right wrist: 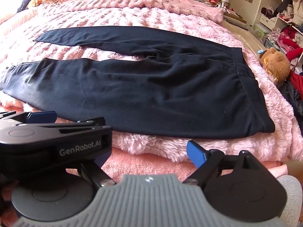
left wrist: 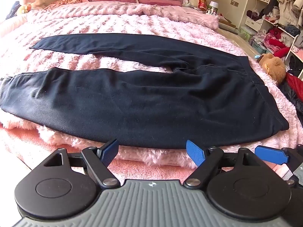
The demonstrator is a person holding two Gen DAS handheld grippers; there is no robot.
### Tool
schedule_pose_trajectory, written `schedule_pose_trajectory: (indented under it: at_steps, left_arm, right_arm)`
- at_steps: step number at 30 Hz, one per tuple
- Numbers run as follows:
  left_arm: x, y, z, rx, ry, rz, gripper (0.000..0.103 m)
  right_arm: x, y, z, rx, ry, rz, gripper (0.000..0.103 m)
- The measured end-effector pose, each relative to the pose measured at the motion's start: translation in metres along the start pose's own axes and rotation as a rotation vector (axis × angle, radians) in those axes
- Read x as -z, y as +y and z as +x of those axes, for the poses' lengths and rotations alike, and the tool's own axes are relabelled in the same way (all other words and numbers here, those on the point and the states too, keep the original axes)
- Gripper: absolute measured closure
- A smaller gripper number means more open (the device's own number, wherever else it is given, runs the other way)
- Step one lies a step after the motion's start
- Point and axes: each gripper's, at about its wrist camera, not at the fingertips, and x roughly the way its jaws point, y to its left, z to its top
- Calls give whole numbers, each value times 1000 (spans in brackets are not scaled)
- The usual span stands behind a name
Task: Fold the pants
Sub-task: 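Approach the black trousers with both tools held open above the bed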
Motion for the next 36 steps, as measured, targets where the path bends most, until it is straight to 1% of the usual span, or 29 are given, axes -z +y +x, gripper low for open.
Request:
schedule_pose_trajectory:
  at_steps: [8, 14, 20, 31, 36]
  left_arm:
    - [0, 1, 3, -1, 11, 1, 8]
    - [0, 3, 7, 10, 35, -13, 8]
    - [3, 1, 12, -6, 52, -7, 8]
    - [7, 2, 19, -6, 84, -20, 8]
    - [7, 3, 19, -5, 88, -28, 8]
  right_arm:
    - [0, 0, 1, 0, 6, 0, 21]
    - [0, 0, 4, -1, 13, 3, 21]
    - [2, 1, 9, 8, 29, -2, 21]
    - [4, -1, 16, 4, 53, 11, 21]
    - [4, -2, 18, -2, 49, 21, 21]
